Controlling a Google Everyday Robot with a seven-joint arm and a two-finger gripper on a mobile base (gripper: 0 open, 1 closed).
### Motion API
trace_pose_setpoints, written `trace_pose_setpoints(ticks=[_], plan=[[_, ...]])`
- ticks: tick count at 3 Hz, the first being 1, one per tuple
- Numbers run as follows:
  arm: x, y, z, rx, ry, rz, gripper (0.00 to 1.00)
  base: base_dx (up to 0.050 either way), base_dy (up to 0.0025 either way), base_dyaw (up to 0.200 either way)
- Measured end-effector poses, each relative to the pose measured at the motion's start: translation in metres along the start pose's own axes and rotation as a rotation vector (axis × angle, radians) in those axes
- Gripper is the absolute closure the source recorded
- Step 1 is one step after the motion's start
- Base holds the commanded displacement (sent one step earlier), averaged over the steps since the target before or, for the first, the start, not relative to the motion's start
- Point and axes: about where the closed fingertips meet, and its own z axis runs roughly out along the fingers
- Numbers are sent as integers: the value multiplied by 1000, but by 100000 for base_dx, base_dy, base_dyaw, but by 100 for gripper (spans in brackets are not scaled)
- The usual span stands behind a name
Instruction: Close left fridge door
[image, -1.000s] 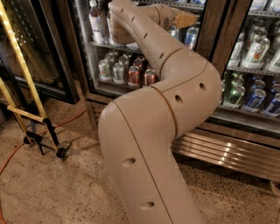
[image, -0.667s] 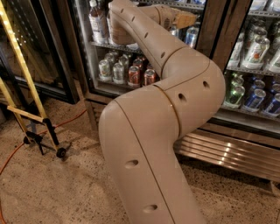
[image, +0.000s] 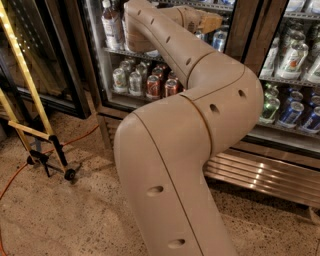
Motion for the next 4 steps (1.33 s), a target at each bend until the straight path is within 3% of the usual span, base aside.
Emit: trace_pose_setpoints(ticks=[1, 2, 3, 4], plan=[[12, -9, -22, -16, 129, -68, 100, 0, 0, 0], [26, -30, -60, -7, 313, -164, 100, 0, 0, 0], [27, -39, -82, -27, 380, -212, 100, 0, 0, 0], [27, -35, -78, -43, 377, -207, 82, 0, 0, 0]])
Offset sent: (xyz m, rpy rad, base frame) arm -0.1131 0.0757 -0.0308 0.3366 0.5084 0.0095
